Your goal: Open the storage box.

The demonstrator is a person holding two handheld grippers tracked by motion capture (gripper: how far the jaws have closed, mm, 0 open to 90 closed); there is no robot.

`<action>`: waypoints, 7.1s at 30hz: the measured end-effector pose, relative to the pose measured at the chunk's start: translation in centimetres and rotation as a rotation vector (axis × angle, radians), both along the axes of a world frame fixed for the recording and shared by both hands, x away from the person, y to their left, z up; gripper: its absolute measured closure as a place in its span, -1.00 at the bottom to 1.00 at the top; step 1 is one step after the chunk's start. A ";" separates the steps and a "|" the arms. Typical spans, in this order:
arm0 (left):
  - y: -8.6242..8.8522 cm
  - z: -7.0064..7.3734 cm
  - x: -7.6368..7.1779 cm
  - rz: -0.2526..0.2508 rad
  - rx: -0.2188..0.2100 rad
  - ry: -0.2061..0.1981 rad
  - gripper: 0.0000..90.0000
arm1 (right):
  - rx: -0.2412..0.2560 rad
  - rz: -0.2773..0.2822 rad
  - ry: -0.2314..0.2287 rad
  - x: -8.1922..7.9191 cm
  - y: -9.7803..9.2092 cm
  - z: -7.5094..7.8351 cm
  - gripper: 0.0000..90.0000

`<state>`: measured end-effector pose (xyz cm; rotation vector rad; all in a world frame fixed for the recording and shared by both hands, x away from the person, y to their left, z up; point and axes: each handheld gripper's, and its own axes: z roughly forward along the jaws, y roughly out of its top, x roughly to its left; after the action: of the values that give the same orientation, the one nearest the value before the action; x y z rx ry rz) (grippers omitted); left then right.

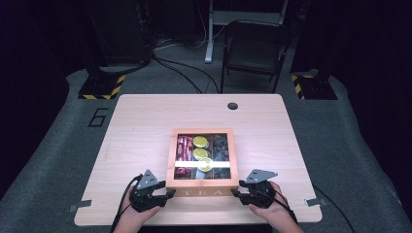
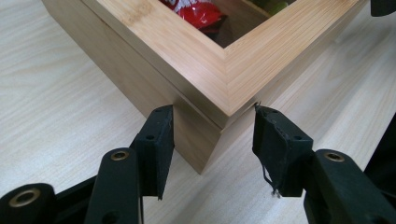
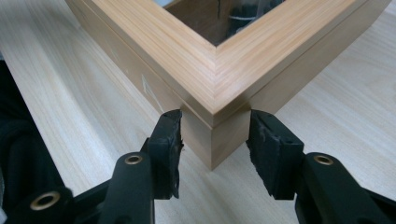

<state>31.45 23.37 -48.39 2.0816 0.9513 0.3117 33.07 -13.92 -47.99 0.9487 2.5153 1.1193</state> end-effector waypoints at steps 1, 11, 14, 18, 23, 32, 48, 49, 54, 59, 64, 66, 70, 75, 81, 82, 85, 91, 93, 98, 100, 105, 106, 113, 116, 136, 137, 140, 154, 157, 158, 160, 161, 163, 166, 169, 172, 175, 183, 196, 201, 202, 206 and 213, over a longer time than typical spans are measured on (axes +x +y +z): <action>0.0 0.0 0.0 0.001 0.000 -0.001 0.07 | 0.004 -0.002 0.000 0.0 0.0 -0.1 0.21; 0.2 0.6 -0.2 -0.003 0.002 -0.011 0.11 | 0.012 0.000 -0.008 -0.1 -0.1 0.3 0.21; 0.2 1.0 -0.5 0.008 0.004 -0.049 0.16 | 0.036 0.006 -0.036 -0.3 -0.3 0.8 0.22; 0.3 1.5 -0.6 0.005 -0.020 -0.068 0.34 | 0.077 -0.014 -0.076 -0.6 -0.3 1.3 0.39; 0.3 1.5 -0.6 0.008 -0.025 -0.073 0.34 | 0.084 -0.016 -0.075 -0.6 -0.2 1.4 0.39; 0.1 2.9 0.1 0.025 -0.106 -0.082 0.42 | 0.159 -0.035 -0.090 -0.2 -0.4 2.5 0.41; 0.3 6.8 1.2 0.040 -0.086 -0.064 0.48 | 0.197 -0.091 -0.101 0.4 -0.5 6.0 0.51; 0.3 7.0 1.3 0.036 -0.083 -0.062 0.48 | 0.197 -0.096 -0.097 0.5 -0.5 6.1 0.52; 0.3 7.8 1.6 0.069 -0.065 -0.100 0.37 | 0.167 -0.090 -0.099 1.2 -0.4 7.1 0.51; 0.2 8.6 2.0 0.099 -0.056 -0.112 0.37 | 0.149 -0.088 -0.108 1.7 -0.5 8.1 0.51; 0.3 9.5 2.4 0.104 -0.062 -0.130 0.37 | 0.149 -0.098 -0.119 2.2 -0.7 9.1 0.46; 0.2 9.8 2.6 0.114 -0.067 -0.139 0.37 | 0.143 -0.091 -0.131 2.4 -0.6 9.6 0.46; 0.3 10.5 2.9 0.122 -0.079 -0.161 0.40 | 0.150 -0.100 -0.141 2.9 -0.5 10.5 0.45; 0.4 11.5 3.6 0.113 -0.077 -0.169 0.42 | 0.150 -0.093 -0.154 3.5 -0.5 11.4 0.45; 0.5 12.5 4.4 0.115 -0.083 -0.175 0.42 | 0.133 -0.096 -0.168 4.3 -0.3 12.5 0.44; 0.5 12.6 4.5 0.115 -0.085 -0.179 0.42 | 0.128 -0.098 -0.174 4.5 -0.3 12.7 0.43; 0.6 12.9 4.9 0.114 -0.085 -0.186 0.43 | 0.145 -0.101 -0.172 5.0 -0.2 13.0 0.42; 0.7 13.5 5.7 0.114 -0.096 -0.189 0.48 | 0.177 -0.109 -0.164 5.9 -0.3 13.5 0.41; 0.8 13.7 5.9 0.113 -0.104 -0.189 0.47 | 0.188 -0.109 -0.163 6.2 -0.4 13.7 0.41; 0.7 14.0 6.6 0.099 -0.071 -0.235 0.46 | 0.210 -0.124 -0.168 6.6 -0.4 14.0 0.42; 0.6 13.9 6.9 0.099 -0.062 -0.242 0.42 | 0.219 -0.133 -0.176 6.8 -0.3 14.1 0.42; 0.1 13.1 8.2 0.120 -0.044 -0.239 0.38 | 0.226 -0.140 -0.177 7.0 -0.3 14.3 0.42; 0.0 12.9 8.6 0.125 -0.041 -0.232 0.37 | 0.225 -0.142 -0.178 7.1 -0.3 14.3 0.42; -0.5 12.1 9.8 0.150 -0.044 -0.230 0.32 | 0.221 -0.148 -0.180 7.2 -0.2 14.6 0.42; -0.6 12.1 10.0 0.155 -0.040 -0.235 0.32 | 0.219 -0.147 -0.193 7.3 -0.1 14.7 0.43; -0.7 13.1 11.6 0.195 -0.064 -0.211 0.36 | 0.175 -0.198 -0.202 10.5 0.9 13.3 0.16; -0.6 13.2 11.7 0.196 -0.065 -0.211 0.36 | 0.171 -0.208 -0.202 10.6 0.9 13.2 0.16; -0.6 13.3 12.0 0.199 -0.073 -0.202 0.36 | 0.161 -0.210 -0.210 11.4 1.2 12.8 0.16; -0.7 13.6 12.4 0.211 -0.067 -0.192 0.37 | 0.173 -0.216 -0.180 13.5 1.4 10.4 0.29; -0.7 13.6 12.4 0.217 -0.081 -0.191 0.36 | 0.172 -0.216 -0.192 13.6 1.3 10.4 0.35; -0.7 13.5 12.4 0.219 -0.088 -0.190 0.36 | 0.175 -0.221 -0.191 13.6 1.3 10.3 0.37; -0.6 13.4 12.4 0.224 -0.108 -0.186 0.34 | 0.186 -0.216 -0.183 13.8 1.2 10.2 0.36; -0.6 13.3 12.3 0.222 -0.113 -0.182 0.34 | 0.192 -0.219 -0.174 13.8 1.2 10.2 0.35; -0.5 13.2 12.2 0.227 -0.122 -0.185 0.34 | 0.198 -0.211 -0.163 14.0 1.1 10.1 0.33; -0.4 12.8 11.9 0.227 -0.133 -0.180 0.33 | 0.193 -0.203 -0.164 14.0 1.1 10.1 0.33; -0.5 12.1 11.4 0.232 -0.114 -0.177 0.27 | 0.185 -0.206 -0.165 14.0 1.1 10.2 0.34; -0.4 11.1 11.0 0.241 -0.125 -0.169 0.24 | 0.185 -0.209 -0.165 14.0 1.2 10.2 0.34; -0.3 9.9 10.7 0.261 -0.155 -0.137 0.23 | 0.187 -0.212 -0.165 14.0 1.2 10.2 0.34; -0.5 7.2 10.0 0.277 -0.157 -0.088 0.24 | 0.194 -0.212 -0.165 14.1 1.1 10.2 0.33; -3.2 3.9 9.6 0.295 -0.131 -0.044 0.21 | 0.195 -0.213 -0.161 13.9 1.1 10.1 0.33; -4.1 3.0 9.8 0.283 -0.095 -0.025 0.16 | 0.199 -0.209 -0.162 14.0 1.1 10.1 0.33; -4.1 3.0 9.8 0.283 -0.095 -0.025 0.15 | 0.199 -0.209 -0.162 14.0 1.1 10.1 0.33; -4.9 2.3 10.0 0.280 -0.053 -0.016 0.12 | 0.199 -0.208 -0.161 14.0 1.1 10.1 0.33; -5.3 1.9 10.2 0.304 -0.016 -0.031 0.28 | 0.202 -0.208 -0.159 14.0 1.1 10.1 0.33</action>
<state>41.64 18.07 -46.45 1.9101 1.2483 0.4886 47.08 -12.86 -37.92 1.0952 2.1532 1.3415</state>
